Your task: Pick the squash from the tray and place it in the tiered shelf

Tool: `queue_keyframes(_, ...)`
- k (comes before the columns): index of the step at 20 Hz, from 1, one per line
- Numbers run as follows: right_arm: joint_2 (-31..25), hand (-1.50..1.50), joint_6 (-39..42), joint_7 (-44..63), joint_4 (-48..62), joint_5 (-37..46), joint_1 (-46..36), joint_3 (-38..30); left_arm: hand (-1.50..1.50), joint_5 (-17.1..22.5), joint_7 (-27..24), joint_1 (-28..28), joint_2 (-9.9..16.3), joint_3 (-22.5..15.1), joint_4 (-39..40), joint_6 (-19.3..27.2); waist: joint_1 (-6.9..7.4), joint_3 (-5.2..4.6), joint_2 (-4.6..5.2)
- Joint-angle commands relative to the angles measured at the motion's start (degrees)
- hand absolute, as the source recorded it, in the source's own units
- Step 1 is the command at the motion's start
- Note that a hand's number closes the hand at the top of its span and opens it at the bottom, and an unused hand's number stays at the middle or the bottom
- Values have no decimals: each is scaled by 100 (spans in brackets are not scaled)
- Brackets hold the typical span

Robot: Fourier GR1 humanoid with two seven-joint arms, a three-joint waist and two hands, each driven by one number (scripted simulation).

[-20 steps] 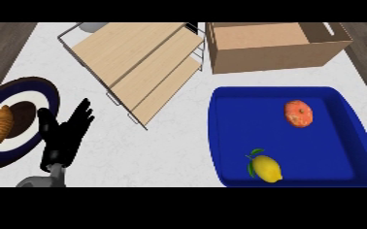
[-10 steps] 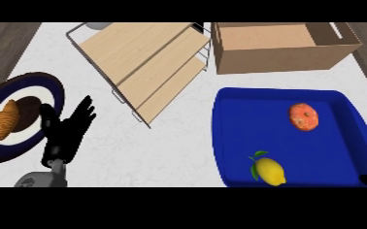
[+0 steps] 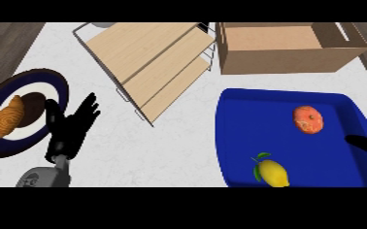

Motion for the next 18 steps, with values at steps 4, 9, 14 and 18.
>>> queue_keyframes(4,430,-150,333,1117,1071,637,-1239,862,0,-213,-72,-79,-237,-8,89,223,-47,6,-7)
queue_keyframes(9,721,-150,728,1422,1519,962,-1920,1169,0,-63,212,389,61,112,-523,-77,-48,8,-28)
queue_keyframes(14,921,-150,988,1694,2010,1084,-2292,1151,0,-170,84,158,-83,172,-168,-38,-97,6,-26)
queue_keyframes(18,1162,-150,859,2168,1954,1622,-2345,1258,0,-176,334,247,-61,188,-433,0,-112,5,-37)
